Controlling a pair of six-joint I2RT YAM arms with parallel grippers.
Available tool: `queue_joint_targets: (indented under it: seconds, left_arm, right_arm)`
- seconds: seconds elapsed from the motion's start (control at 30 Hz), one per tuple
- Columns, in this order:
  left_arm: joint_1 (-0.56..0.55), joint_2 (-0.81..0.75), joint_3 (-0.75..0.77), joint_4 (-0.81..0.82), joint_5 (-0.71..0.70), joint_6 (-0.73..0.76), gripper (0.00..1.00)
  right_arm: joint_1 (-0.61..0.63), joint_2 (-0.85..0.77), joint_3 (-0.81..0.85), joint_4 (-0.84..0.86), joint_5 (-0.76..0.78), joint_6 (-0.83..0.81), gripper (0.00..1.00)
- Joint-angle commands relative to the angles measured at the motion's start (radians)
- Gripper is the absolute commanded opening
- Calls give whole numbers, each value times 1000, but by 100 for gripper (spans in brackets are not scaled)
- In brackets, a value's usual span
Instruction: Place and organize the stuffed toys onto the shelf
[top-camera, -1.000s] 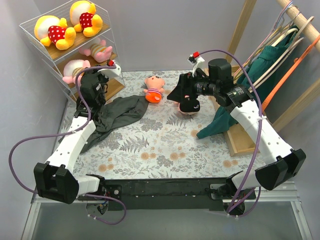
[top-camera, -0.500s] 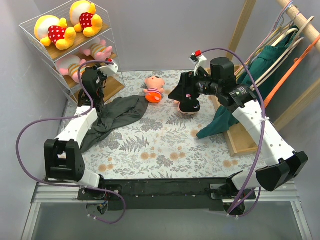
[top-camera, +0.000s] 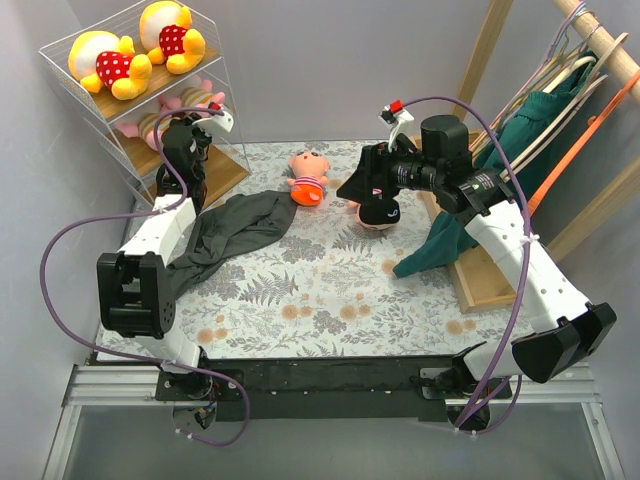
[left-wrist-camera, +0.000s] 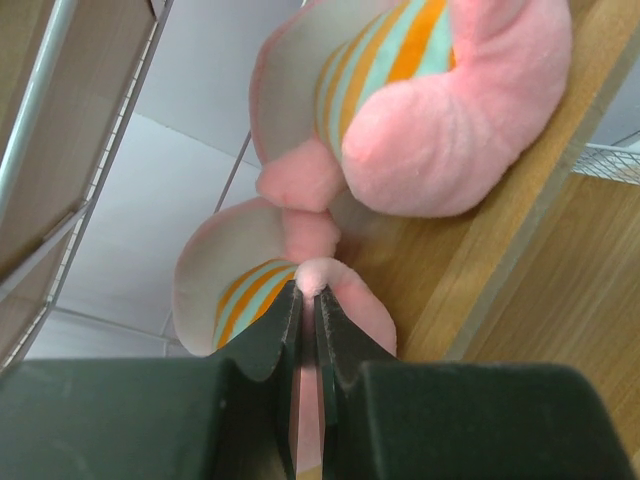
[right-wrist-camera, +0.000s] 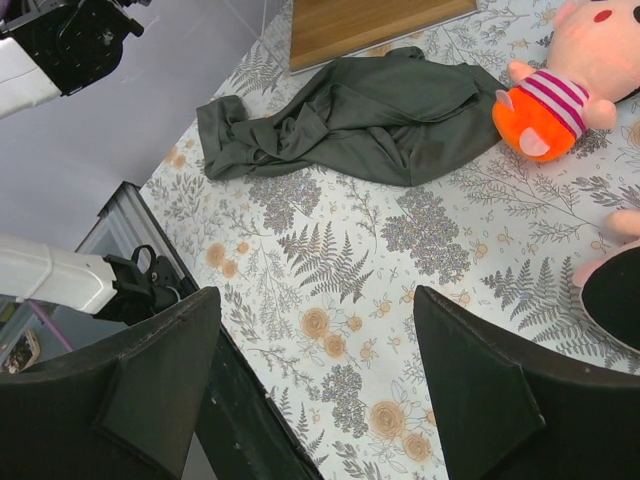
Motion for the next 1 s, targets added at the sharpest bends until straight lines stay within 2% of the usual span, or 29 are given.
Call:
queue_joint_targets:
  seconds: [0.0, 0.03, 0.1, 0.13, 0.2, 0.27, 0.33, 0.47, 0.57, 0.6, 0.83, 0.93, 0.97]
  left_arm:
    - [16, 27, 70, 30, 16, -2, 0]
    - [16, 30, 75, 30, 14, 0, 0]
    - [16, 33, 78, 37, 10, -5, 8]
    - [16, 30, 79, 35, 8, -11, 22]
    - [16, 21, 84, 18, 5, -28, 36]
    - [16, 10, 82, 4, 6, -45, 47]
    - [16, -14, 75, -9, 16, -74, 52]
    - [13, -72, 50, -37, 32, -173, 70]
    - [5, -144, 30, -88, 94, -262, 88]
    - [-1, -161, 20, -114, 111, -281, 98]
    - [-35, -319, -72, -250, 262, -465, 98]
    - [-38, -401, -102, -327, 426, -584, 98]
    - [-38, -449, -123, -357, 539, -614, 98]
  right_arm:
    - [-2, -19, 32, 10, -13, -20, 86]
    - [-2, -19, 30, 10, -13, -23, 86]
    - [-2, -22, 29, 12, -11, -25, 86]
    - [-2, -22, 29, 12, -11, -27, 85]
    - [-2, -21, 30, 13, -11, -25, 86]
    - [-2, -21, 32, 16, -16, -24, 85]
    - [-1, -21, 32, 16, -16, -24, 85]
    - [-2, -27, 24, 15, 1, -27, 86]
    - [-1, -35, 4, 5, 21, -31, 86]
    - [-2, -35, -5, 4, 26, -31, 85]
    - [-2, -32, -36, -13, 113, -24, 85]
    - [-2, -9, -33, -16, 183, -19, 85]
    - [-2, 1, -28, -24, 200, -22, 84]
